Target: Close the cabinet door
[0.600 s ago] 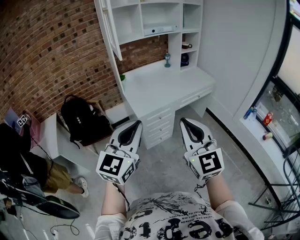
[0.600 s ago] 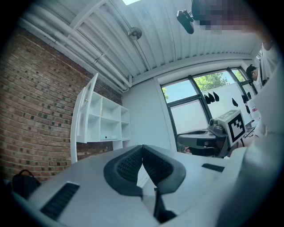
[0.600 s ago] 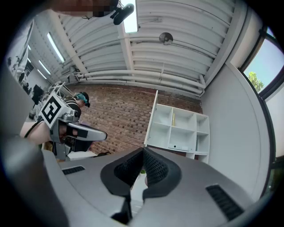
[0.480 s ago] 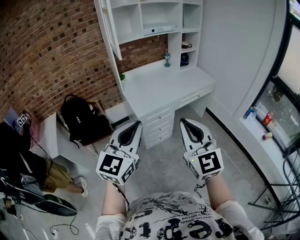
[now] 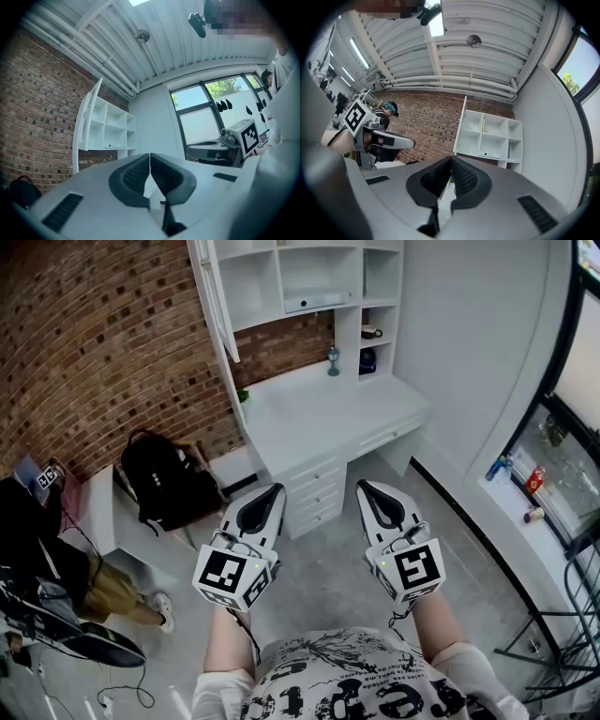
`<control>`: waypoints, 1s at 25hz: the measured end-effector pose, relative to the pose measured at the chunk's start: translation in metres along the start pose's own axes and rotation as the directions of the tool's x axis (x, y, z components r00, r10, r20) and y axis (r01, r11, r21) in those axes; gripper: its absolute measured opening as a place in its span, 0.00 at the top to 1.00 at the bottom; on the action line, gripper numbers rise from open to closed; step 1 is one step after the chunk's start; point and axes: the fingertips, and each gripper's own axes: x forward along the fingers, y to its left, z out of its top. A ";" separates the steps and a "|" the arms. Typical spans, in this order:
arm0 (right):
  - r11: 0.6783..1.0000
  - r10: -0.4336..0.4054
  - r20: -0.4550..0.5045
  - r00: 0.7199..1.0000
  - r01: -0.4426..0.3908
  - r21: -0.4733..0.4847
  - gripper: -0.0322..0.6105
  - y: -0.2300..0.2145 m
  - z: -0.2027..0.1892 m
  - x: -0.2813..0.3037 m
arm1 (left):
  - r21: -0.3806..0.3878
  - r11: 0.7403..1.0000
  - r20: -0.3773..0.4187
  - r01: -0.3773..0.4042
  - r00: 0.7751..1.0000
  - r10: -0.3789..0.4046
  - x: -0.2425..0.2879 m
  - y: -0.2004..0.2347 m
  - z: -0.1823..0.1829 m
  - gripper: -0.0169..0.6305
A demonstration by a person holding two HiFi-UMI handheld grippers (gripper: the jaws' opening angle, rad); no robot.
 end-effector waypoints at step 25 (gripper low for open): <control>0.997 0.077 0.070 0.995 -0.077 0.001 0.93 -0.057 -0.013 0.188 | 0.087 0.995 0.127 -0.052 0.991 0.041 0.126 0.187 0.038 0.44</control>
